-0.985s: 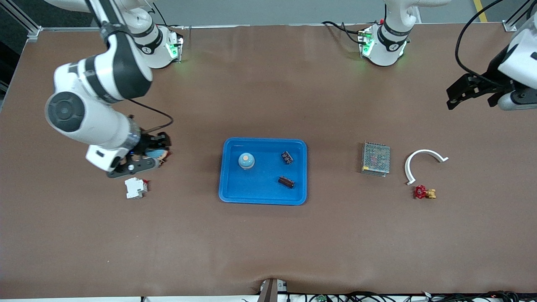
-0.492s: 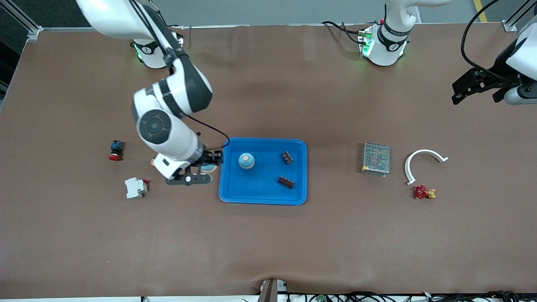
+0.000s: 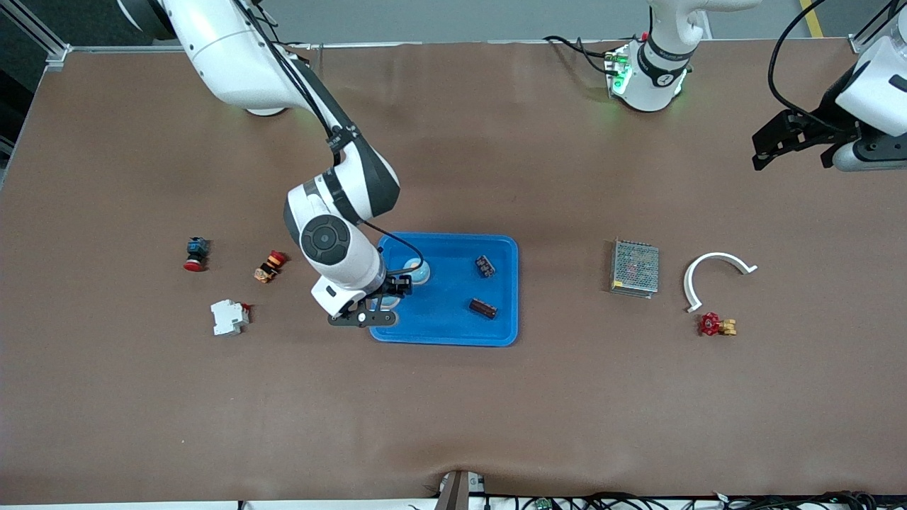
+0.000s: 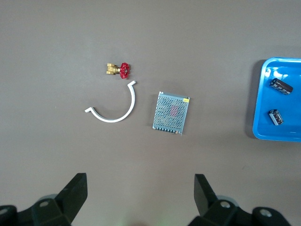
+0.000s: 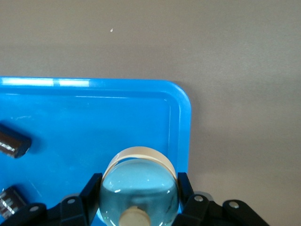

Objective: Place electrolytic capacitor and blue bell in tray
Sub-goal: 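Carry the second bell into the tray and open the right gripper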

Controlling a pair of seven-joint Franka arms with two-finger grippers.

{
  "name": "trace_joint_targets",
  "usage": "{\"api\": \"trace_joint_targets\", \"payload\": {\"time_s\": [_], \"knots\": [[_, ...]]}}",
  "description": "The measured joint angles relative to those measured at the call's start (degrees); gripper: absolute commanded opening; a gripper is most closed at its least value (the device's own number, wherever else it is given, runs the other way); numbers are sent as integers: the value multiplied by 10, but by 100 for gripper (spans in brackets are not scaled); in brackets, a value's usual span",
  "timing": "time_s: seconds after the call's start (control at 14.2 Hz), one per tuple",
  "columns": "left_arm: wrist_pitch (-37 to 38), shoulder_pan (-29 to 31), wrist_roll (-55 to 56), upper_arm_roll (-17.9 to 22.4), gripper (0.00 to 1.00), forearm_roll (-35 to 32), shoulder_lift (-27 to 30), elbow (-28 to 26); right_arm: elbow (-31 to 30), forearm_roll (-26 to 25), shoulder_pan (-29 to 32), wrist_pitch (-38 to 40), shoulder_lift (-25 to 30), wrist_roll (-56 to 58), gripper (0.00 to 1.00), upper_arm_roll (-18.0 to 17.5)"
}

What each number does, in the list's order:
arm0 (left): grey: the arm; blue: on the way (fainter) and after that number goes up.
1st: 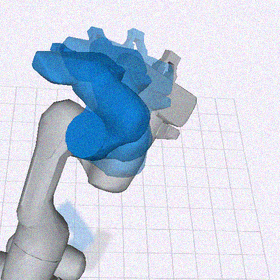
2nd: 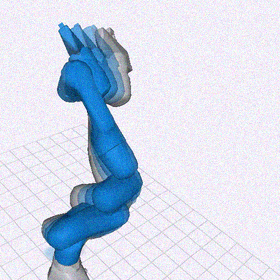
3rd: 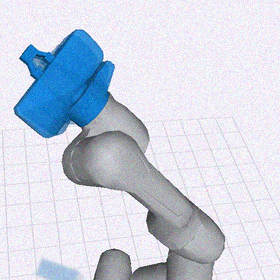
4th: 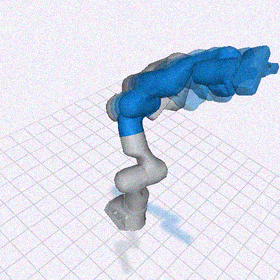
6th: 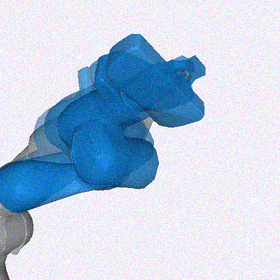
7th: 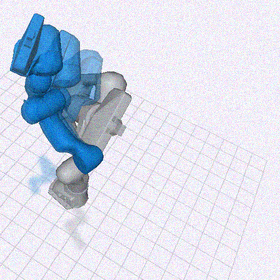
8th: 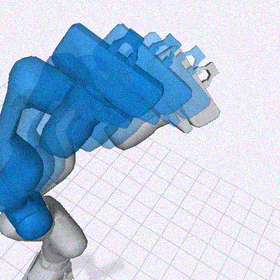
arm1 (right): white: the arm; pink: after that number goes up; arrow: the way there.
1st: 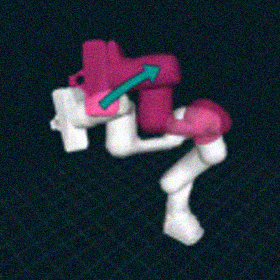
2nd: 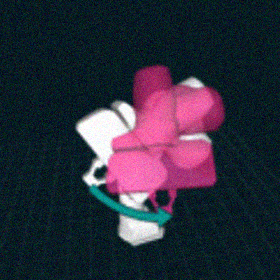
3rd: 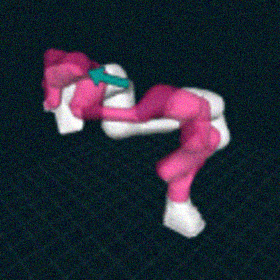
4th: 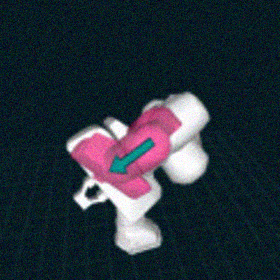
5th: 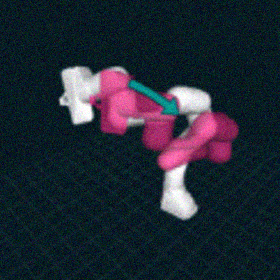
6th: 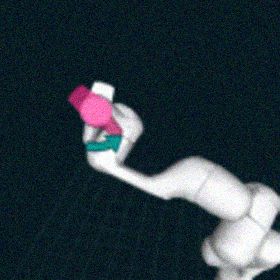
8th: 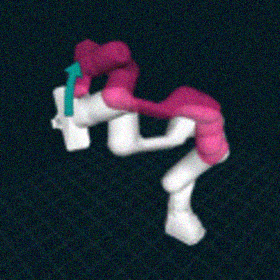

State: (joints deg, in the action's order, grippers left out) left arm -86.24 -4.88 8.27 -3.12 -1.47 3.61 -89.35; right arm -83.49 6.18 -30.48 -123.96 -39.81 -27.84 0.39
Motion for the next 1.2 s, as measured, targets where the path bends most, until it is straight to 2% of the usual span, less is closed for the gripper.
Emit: {"api": "trace_joint_targets", "payload": {"time_s": [0.49, 0.98, 1.06, 1.13, 1.2], "knots": [[3, -1, 0, -6, 100, 0, 0, -7, 1, 1, -37, -82, -62, -39, 48, 0], [3, -2, 0, -21, 100, 0, -9, -8, 2, 1, -43, -101, -80, -40, 51, 0], [2, -3, 0, -21, 100, 0, -12, -8, 3, 1, -43, -102, -81, -40, 62, 0], [2, -4, 0, -21, 100, 0, -16, -8, 3, 1, -43, -104, -82, -40, 88, 0], [2, -4, 0, -21, 100, 0, -19, -8, 3, 1, -43, -109, -84, -40, 100, 0]]}}
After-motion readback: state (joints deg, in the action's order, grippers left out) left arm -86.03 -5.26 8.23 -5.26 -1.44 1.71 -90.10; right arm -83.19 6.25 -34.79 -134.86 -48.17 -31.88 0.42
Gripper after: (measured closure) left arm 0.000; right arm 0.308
